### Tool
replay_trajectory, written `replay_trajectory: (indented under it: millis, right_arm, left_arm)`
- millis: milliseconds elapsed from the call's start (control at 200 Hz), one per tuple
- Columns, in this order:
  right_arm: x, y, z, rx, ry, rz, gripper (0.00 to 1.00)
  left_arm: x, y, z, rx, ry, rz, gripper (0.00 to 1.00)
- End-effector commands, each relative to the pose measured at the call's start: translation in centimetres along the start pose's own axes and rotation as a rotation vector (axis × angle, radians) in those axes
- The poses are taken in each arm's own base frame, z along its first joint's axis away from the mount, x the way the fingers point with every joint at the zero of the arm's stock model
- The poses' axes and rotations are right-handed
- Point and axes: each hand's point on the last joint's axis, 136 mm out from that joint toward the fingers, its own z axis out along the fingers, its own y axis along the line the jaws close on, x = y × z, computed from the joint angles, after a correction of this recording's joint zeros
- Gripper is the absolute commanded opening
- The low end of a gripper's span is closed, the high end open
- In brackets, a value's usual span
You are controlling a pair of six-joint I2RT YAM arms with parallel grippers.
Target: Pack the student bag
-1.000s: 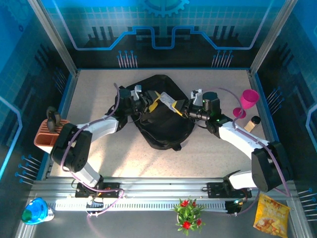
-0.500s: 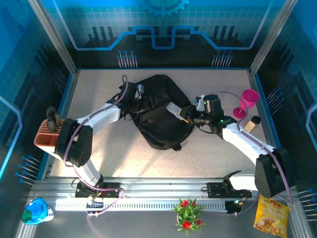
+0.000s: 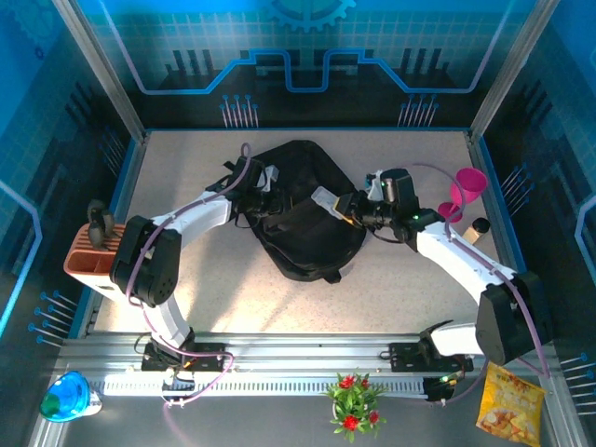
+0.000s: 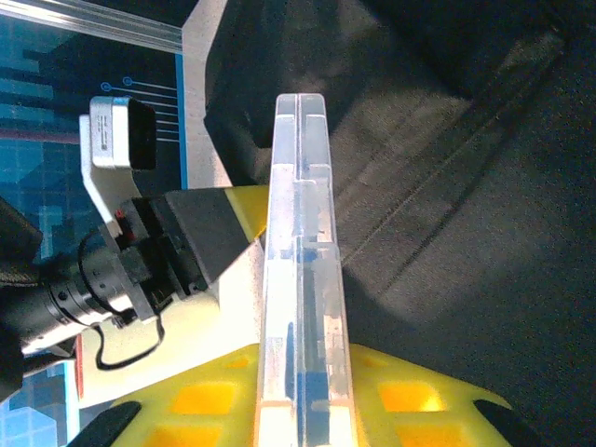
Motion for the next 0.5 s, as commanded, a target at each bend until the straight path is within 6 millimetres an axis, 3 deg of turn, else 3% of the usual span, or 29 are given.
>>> replay_trajectory:
  millis: [0, 240, 375, 495]
  right_arm:
    - [-0.4, 1.2, 0.6, 0.004, 0.015, -0.027, 0.25]
    - [-0.5, 1.8, 3.5, 0.065, 0.054, -0.014, 0.25]
    - [0.5, 1.1, 5.3, 0.106, 0.105, -0.001, 0.23]
    - [1.8, -0.2, 5.6, 0.135, 0.128, 0.019, 0.23]
  left_arm:
    - [1.3, -1.9, -0.6, 0.048, 0.031, 0.045, 0.23]
    - [4.4, -2.8, 0.2, 0.053, 0.055, 0.09, 0.19]
    - [5.3, -2.3, 0.7, 0.04, 0.068, 0.083, 0.19]
    - [5.5, -2.0, 0.6, 0.03, 0.067, 0.082, 0.2]
